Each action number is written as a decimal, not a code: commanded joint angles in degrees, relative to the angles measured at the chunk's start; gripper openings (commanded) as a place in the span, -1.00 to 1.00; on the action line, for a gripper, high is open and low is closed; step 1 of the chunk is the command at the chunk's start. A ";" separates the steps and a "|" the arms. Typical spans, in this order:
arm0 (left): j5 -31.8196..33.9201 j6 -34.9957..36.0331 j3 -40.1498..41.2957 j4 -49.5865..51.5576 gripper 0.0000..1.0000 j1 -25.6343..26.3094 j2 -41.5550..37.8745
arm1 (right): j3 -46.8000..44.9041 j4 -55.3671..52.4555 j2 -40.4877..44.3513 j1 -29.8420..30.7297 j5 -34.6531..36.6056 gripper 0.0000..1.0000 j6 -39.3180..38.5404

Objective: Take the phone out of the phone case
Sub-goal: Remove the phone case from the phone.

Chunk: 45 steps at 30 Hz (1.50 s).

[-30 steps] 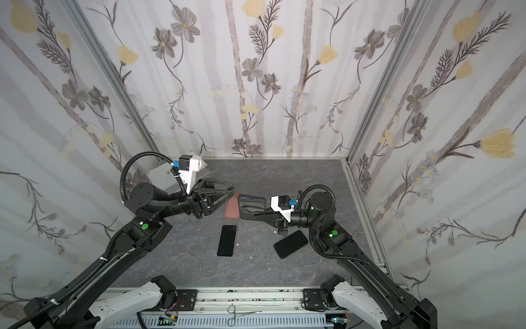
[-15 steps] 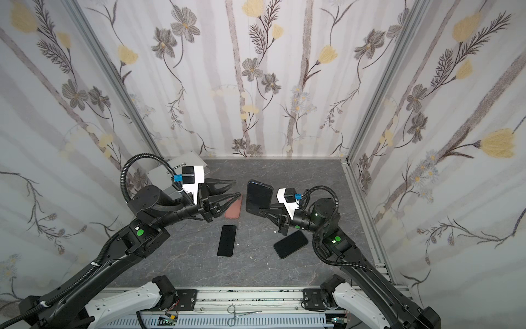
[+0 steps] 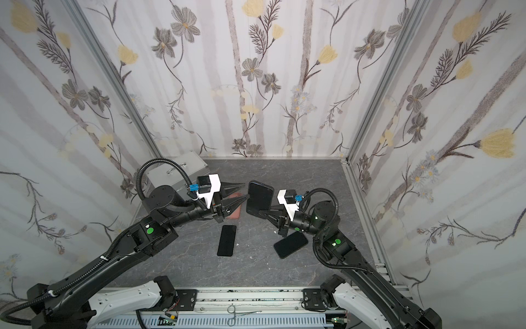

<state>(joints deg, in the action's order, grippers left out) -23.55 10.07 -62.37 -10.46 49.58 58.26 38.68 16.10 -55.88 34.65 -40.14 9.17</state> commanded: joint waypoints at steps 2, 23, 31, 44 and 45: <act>0.68 1.49 -0.56 -0.79 -0.31 0.34 0.27 | 0.41 4.90 -0.36 0.26 -0.73 -1.00 -0.79; 3.15 1.70 -0.37 -1.14 -0.27 0.61 0.54 | 0.67 4.65 0.11 1.07 -1.42 -1.00 -2.12; 3.18 1.65 -0.37 -1.23 -0.26 0.63 0.45 | 0.84 4.56 -0.11 1.22 -1.39 -1.00 -2.31; 2.64 1.33 -0.08 -1.23 -0.25 0.60 1.58 | 1.71 3.33 -0.81 1.89 -1.57 -1.00 -3.19; 3.01 1.38 -0.04 -1.23 -0.25 0.60 1.59 | 1.64 3.40 -0.73 1.82 -0.92 -1.00 -3.06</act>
<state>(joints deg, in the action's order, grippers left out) -20.67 10.70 -62.37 -10.52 50.24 59.68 39.72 16.19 -56.51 36.36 -41.58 6.81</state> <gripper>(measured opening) 0.375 0.106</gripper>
